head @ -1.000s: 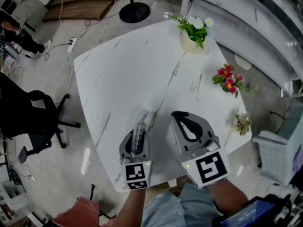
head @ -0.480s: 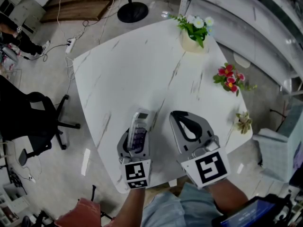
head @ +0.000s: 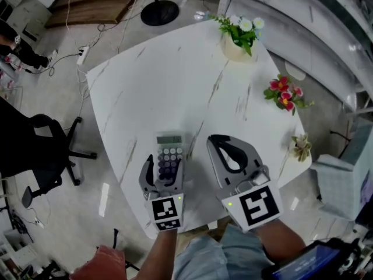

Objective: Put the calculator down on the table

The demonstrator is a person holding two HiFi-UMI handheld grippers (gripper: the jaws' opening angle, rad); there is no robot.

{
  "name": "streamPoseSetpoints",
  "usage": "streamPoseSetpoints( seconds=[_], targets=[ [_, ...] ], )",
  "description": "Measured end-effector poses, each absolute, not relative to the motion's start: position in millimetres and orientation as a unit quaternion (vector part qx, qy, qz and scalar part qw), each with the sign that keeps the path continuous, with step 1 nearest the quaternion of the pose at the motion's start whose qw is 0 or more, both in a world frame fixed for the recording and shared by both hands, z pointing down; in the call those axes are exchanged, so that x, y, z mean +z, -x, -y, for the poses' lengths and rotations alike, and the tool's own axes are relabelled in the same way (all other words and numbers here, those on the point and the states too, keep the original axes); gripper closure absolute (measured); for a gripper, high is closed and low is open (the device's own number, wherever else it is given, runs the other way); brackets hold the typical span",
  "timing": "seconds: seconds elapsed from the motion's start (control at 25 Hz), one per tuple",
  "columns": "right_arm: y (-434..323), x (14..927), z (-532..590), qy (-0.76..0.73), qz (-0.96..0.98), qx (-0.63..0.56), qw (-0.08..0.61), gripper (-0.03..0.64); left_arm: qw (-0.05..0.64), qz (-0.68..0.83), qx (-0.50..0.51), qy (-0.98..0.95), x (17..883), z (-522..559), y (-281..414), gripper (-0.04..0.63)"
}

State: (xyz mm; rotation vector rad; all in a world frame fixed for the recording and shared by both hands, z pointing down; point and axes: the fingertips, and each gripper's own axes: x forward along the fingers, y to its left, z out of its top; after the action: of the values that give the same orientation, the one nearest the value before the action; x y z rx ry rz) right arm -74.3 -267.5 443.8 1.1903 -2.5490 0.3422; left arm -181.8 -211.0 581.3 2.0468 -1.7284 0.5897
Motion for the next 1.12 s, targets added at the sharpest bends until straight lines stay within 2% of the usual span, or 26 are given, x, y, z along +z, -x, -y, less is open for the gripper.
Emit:
streamPoseSetpoints(
  seconds=[0.4,0.68,0.76,0.92,1.12],
  targets=[
    [80,438,264,-0.415,0.890,0.112,0.151,0.598,0.178,0.628,0.186,-0.735,556,213,189,0.270],
    [95,403,253,-0.399,0.905,0.087,0.119,0.598,0.133,0.653,0.122,-0.735,467,204,202,0.273],
    [100,387,249,-0.394,0.910,0.076,0.103,0.598,0.119,0.663,0.100,-0.732,433,200,206,0.292],
    [105,347,241,-0.386,0.918,0.052,0.070,0.600,0.064,0.686,0.058,-0.722,363,189,214,0.359],
    [109,294,231,-0.374,0.927,0.008,0.028,0.600,0.005,0.718,0.012,-0.696,291,169,226,0.569]
  ],
)
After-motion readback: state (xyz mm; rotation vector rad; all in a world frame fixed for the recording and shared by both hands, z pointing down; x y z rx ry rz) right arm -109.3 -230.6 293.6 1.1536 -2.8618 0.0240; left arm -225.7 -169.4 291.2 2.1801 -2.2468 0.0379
